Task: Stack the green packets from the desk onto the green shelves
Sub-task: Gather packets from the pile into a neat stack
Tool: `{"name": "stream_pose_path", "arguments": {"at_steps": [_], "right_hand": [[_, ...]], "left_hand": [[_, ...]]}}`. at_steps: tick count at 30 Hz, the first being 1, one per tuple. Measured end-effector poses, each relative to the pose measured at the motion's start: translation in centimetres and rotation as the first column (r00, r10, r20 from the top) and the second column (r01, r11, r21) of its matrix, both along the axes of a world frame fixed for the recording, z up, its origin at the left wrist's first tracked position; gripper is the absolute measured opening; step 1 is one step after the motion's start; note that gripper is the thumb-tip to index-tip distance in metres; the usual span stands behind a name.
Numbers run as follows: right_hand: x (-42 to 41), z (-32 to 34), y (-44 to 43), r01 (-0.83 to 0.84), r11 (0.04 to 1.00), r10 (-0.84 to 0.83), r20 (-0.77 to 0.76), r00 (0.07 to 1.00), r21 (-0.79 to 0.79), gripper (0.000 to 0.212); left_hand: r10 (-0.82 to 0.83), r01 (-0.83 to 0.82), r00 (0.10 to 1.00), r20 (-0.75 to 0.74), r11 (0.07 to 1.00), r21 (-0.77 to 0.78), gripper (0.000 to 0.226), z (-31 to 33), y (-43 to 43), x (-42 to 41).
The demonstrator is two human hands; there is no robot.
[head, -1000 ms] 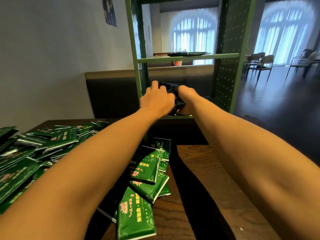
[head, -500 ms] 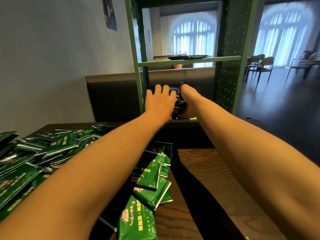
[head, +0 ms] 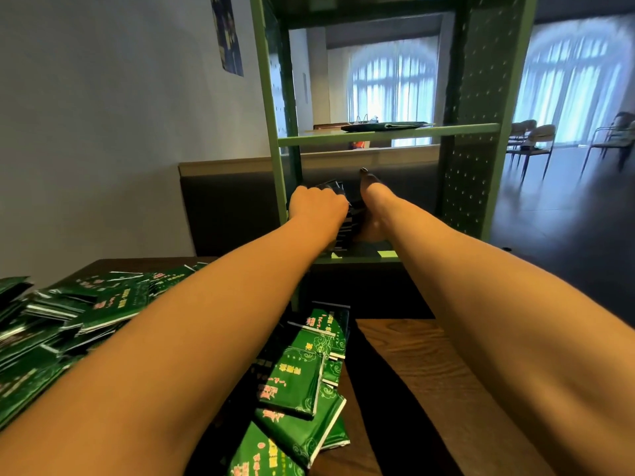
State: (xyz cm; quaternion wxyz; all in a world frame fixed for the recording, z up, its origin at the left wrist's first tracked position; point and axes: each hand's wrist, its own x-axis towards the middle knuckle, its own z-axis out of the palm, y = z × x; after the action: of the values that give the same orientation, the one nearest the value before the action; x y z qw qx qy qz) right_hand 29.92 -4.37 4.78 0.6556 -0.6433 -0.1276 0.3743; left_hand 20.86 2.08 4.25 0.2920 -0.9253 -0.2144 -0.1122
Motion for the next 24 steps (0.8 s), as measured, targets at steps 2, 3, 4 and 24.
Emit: {"name": "stream_pose_path", "arguments": {"at_steps": [2,3,4,24], "right_hand": [[0.1,-0.1,0.4,0.048,0.999,-0.048,-0.032,0.998,0.023,0.047],[0.1,-0.1,0.6,0.068,0.997,-0.067,-0.037,0.997,0.030,0.050],[0.2,-0.2,0.8,0.087,0.995,-0.085,-0.038,0.996,0.040,0.051],[3.1,-2.3,4.7,0.056,0.989,-0.052,-0.028,0.998,0.140,0.085]], "left_hand": [[0.010,-0.010,1.000,-0.018,1.000,0.004,0.034,0.0,0.0,0.0],[0.018,-0.017,0.999,-0.030,1.000,0.010,0.031,0.1,0.0,0.1],[0.028,-0.028,0.999,-0.043,0.999,0.016,0.029,0.2,-0.1,0.2],[0.195,-0.215,0.965,-0.175,0.971,-0.104,0.094,0.7,1.0,1.7]]}}
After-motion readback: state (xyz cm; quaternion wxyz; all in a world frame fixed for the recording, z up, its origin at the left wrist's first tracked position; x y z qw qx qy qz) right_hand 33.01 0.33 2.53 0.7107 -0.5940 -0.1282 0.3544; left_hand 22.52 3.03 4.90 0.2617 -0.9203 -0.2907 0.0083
